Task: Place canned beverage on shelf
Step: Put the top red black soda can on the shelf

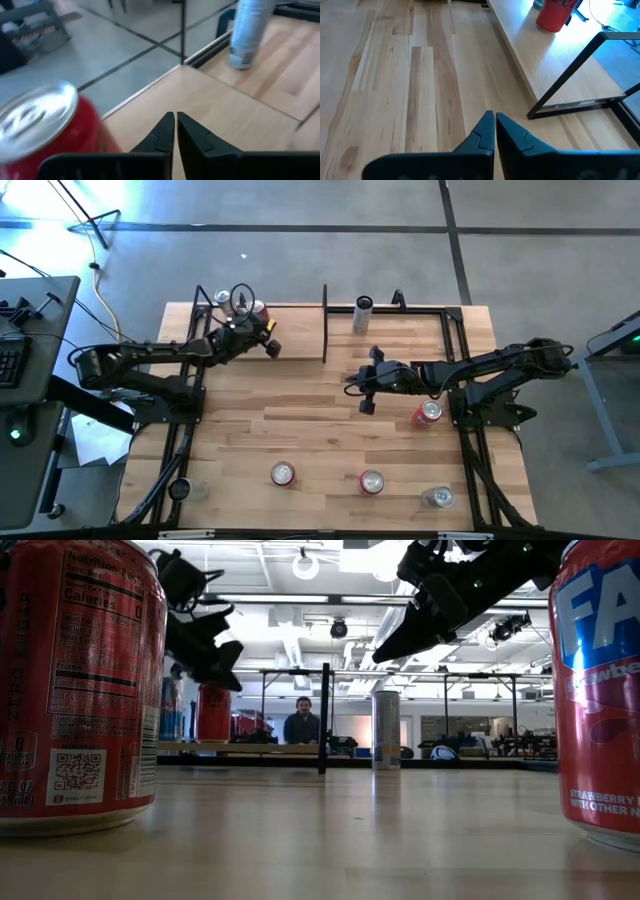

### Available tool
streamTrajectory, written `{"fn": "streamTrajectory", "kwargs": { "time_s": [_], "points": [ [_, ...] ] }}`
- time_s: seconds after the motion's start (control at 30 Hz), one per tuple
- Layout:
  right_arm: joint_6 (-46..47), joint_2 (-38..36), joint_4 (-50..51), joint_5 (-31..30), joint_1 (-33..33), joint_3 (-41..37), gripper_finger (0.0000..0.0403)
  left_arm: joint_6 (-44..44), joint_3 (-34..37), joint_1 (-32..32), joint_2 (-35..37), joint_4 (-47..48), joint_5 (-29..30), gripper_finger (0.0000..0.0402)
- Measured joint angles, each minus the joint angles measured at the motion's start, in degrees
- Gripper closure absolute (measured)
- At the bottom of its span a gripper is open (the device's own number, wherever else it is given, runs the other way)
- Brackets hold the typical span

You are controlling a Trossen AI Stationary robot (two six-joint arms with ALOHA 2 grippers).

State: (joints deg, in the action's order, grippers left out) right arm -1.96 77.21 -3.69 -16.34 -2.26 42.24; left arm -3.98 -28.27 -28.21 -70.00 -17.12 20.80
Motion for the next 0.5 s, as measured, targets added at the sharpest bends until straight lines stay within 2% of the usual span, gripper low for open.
{"fn": "streamTrajectory", "kwargs": {
  "time_s": [0.5],
  "points": [
    [0.24, 0.00, 0.00, 0.01, 0.00, 0.01, 0.0403, -0.41, 1.62, -4.71, 0.03, 0.07, 3.85, 0.0401]
  ]
}}
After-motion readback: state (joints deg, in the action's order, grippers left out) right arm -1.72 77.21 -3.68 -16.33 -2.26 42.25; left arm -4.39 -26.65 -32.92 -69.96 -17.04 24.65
